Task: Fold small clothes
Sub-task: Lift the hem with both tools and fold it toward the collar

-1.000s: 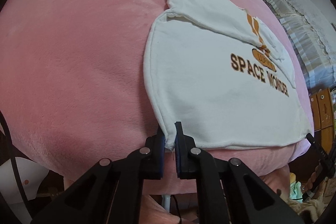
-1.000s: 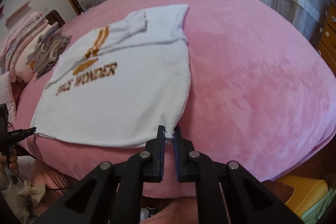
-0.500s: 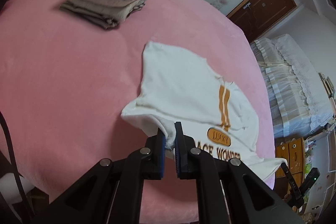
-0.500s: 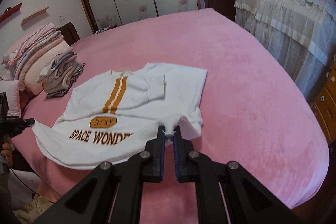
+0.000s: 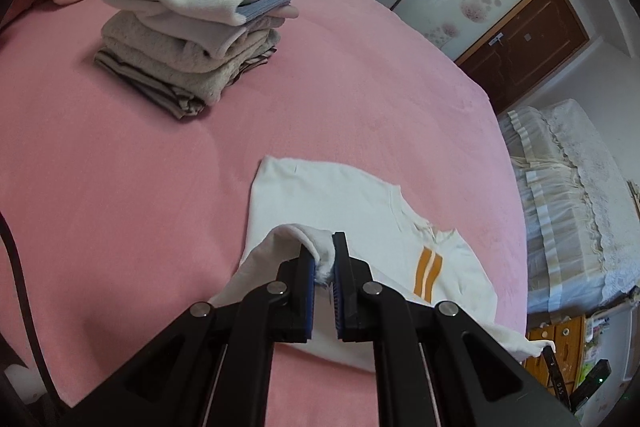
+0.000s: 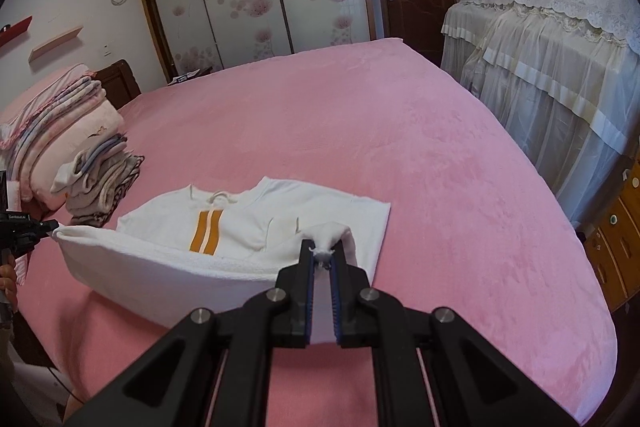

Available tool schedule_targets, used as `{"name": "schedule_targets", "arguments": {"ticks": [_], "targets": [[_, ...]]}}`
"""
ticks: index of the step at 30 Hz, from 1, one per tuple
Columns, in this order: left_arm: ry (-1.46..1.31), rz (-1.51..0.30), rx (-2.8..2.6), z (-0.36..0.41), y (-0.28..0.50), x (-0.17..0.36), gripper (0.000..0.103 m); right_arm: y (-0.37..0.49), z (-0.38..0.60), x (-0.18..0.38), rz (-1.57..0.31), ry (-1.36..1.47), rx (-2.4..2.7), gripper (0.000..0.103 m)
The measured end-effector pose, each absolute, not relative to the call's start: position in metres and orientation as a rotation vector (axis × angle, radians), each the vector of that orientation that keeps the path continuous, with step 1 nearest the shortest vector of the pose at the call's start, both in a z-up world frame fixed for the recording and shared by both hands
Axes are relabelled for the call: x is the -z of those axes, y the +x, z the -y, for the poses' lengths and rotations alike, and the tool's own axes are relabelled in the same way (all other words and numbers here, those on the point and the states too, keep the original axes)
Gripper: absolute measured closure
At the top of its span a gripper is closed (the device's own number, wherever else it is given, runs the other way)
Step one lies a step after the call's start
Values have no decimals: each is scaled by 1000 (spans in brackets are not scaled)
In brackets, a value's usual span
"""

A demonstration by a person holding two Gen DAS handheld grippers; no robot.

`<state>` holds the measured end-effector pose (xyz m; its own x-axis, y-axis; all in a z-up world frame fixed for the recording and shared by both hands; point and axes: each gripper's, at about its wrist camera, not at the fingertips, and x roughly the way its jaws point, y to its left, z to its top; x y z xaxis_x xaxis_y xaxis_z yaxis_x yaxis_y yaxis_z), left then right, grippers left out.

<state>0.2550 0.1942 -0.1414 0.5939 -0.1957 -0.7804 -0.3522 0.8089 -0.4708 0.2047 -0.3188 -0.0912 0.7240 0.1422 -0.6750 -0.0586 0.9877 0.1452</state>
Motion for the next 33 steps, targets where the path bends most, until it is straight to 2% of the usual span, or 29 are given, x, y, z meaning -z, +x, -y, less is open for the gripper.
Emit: {"name": "schedule_targets", "arguments": {"ticks": [15, 24, 33], "targets": [[-691, -1055, -227, -190, 365, 205, 98, 330, 312, 141, -866, 102, -38, 96], [-701, -1102, -250, -188, 402, 235, 98, 368, 306, 169, -920, 83, -10, 96], [-683, -1101, -251, -180, 420, 242, 98, 388, 302, 180, -922, 73, -3, 96]]}}
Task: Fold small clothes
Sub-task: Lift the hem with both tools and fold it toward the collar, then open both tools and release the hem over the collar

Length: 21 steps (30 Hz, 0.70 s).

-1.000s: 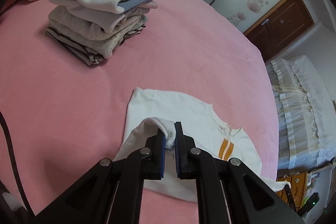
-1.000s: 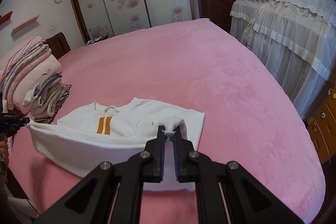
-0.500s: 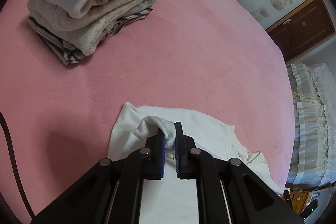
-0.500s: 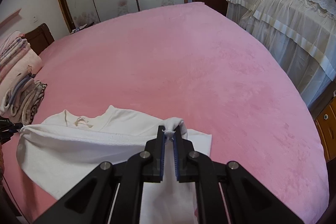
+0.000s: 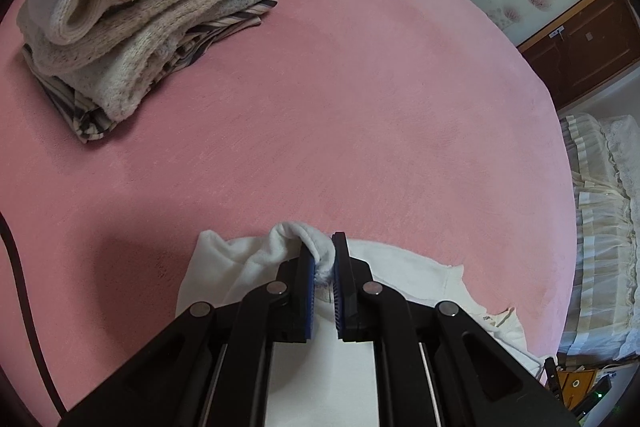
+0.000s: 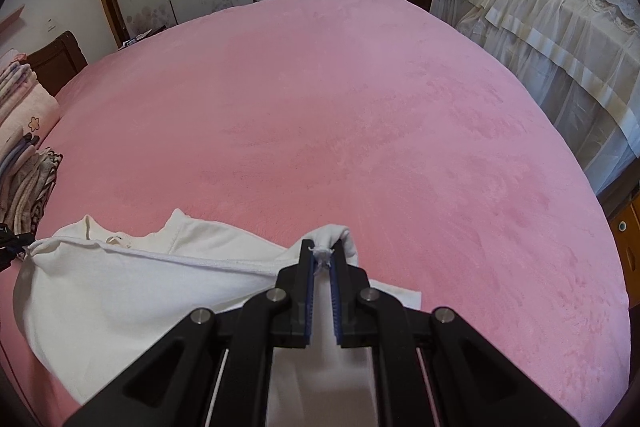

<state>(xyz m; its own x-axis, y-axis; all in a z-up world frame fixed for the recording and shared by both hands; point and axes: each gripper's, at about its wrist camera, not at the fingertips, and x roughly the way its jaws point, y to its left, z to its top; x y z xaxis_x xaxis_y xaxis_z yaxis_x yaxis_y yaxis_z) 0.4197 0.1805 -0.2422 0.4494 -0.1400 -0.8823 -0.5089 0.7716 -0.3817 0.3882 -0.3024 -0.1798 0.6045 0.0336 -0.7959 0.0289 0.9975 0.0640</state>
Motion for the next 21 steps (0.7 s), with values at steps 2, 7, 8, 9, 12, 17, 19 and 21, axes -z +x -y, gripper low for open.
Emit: {"name": "schedule_targets", "arguments": {"ticks": [2, 7, 8, 9, 12, 17, 19, 21], "targets": [[-711, -1067, -253, -183, 416, 242, 98, 389, 302, 178, -906, 77, -3, 96], [-765, -1011, -259, -190, 408, 249, 98, 392, 303, 183, -893, 91, 12, 96], [-763, -1020, -261, -191, 408, 254, 97, 394, 303, 187, -903, 88, 18, 96], [-763, -1029, -266, -191, 408, 258, 97, 396, 303, 191, -917, 84, 23, 96], [-770, -1058, -257, -193, 412, 271, 97, 399, 302, 202, -973, 83, 42, 93], [-761, -1040, -203, -194, 412, 261, 97, 382, 313, 178, -907, 160, 2, 63], [-761, -1026, -177, -195, 411, 253, 97, 375, 316, 164, -870, 134, 20, 58], [-766, -1012, -164, -197, 411, 246, 96, 369, 320, 153, -851, 120, 30, 58]]}}
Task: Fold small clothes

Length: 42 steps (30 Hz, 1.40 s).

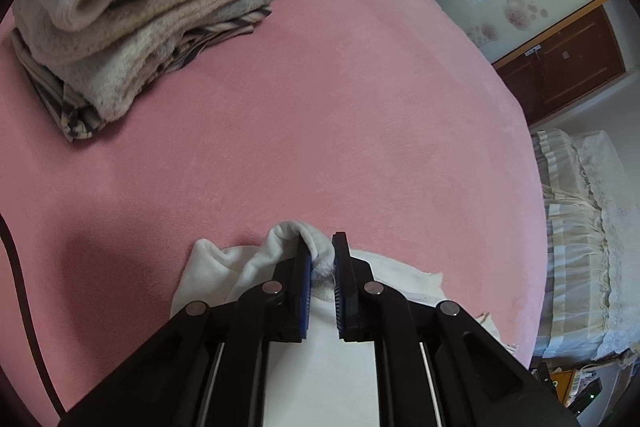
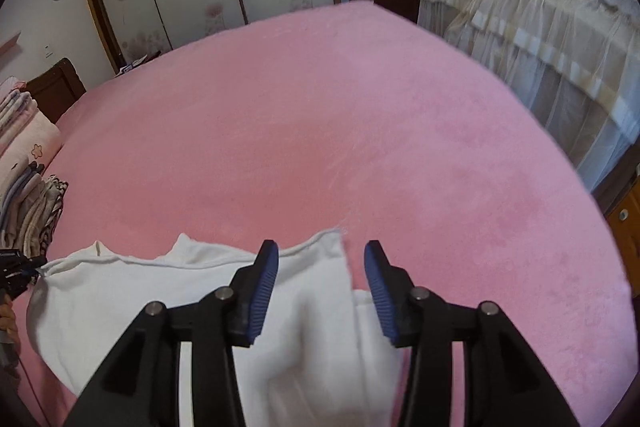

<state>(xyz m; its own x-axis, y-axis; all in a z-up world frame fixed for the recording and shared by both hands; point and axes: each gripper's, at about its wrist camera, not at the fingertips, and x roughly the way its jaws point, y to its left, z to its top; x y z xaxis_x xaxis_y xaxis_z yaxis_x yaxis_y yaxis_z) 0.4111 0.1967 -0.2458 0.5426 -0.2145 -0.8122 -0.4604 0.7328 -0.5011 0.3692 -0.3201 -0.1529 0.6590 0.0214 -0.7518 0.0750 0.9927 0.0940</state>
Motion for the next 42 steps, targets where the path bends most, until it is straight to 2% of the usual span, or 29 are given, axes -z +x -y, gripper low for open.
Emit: {"name": "schedule_targets", "arguments": {"ticks": [6, 8, 10, 12, 13, 18, 21, 23, 29, 37, 42], "targets": [[-743, -971, -120, -191, 413, 224, 93, 361, 323, 146, -881, 76, 68, 58], [-731, -977, -119, -190, 414, 222, 91, 358, 317, 150, -890, 52, 48, 64], [-732, -991, -124, -191, 414, 220, 80, 354, 309, 156, -906, 23, 33, 65], [-712, -998, -161, -194, 417, 220, 58, 350, 299, 163, -925, -11, 23, 65], [-704, -999, -182, -200, 412, 218, 56, 349, 295, 167, -930, -23, 20, 65], [-709, -991, -222, -214, 406, 213, 56, 345, 291, 174, -938, -33, 1, 65], [-578, -1006, -199, -198, 403, 206, 56, 345, 288, 174, -924, -32, -17, 67], [-483, -1041, -122, -175, 400, 208, 56, 348, 285, 176, -930, -24, -38, 80], [-200, -1125, 74, -96, 403, 230, 62, 369, 246, 194, -996, -67, -123, 91], [-85, -1179, 142, -37, 436, 260, 62, 409, 185, 220, -1069, -84, -222, 92], [-104, -1169, 105, -40, 459, 267, 62, 434, 177, 234, -1089, -96, -165, 93]]}}
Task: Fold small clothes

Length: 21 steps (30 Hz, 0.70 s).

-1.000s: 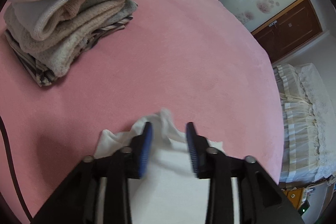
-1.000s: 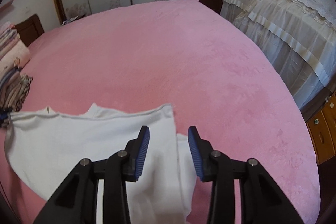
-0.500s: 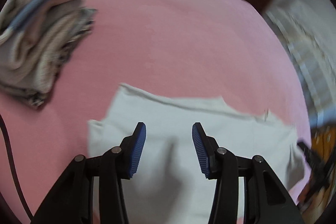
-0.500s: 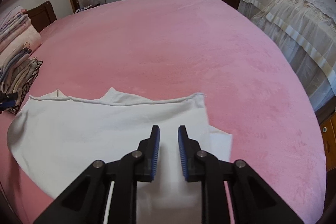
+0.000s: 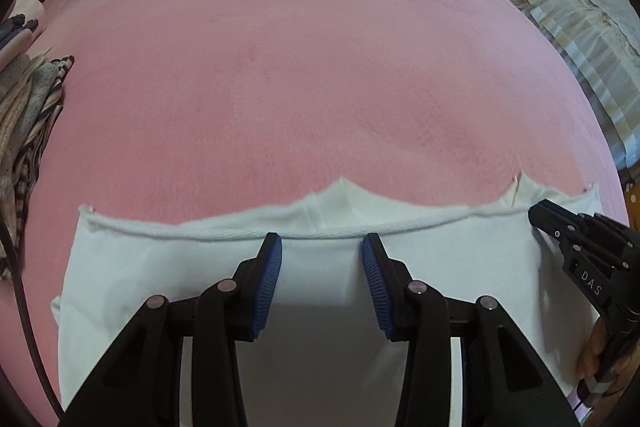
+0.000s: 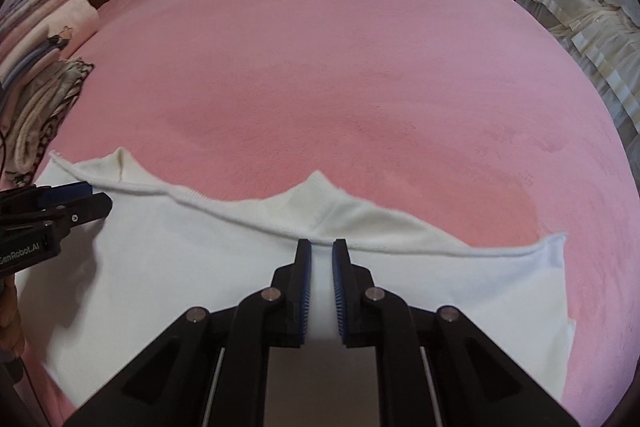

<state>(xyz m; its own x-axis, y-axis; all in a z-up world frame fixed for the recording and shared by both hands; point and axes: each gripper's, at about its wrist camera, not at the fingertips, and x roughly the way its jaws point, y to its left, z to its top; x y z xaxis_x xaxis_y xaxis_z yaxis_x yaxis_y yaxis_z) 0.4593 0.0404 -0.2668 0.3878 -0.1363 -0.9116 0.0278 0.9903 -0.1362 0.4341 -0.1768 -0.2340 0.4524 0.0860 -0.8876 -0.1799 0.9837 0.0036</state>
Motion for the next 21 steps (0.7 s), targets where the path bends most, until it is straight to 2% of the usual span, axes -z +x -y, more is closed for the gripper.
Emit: {"name": "schedule_targets", "arguments": {"ticks": [4, 7, 11, 17, 21], "targets": [[-121, -1148, 86, -55, 469, 266, 62, 448, 197, 235, -1082, -61, -95, 93], [-147, -1144, 54, -69, 476, 270, 62, 453, 216, 237, -1087, -11, -87, 102], [-213, -1130, 17, -91, 469, 264, 62, 448, 241, 224, -1055, 57, -66, 102], [-188, -1036, 27, -112, 415, 226, 62, 415, 251, 188, -1000, 105, -146, 102], [-161, -986, 7, -122, 356, 210, 60, 369, 234, 173, -971, 35, -213, 102]]}}
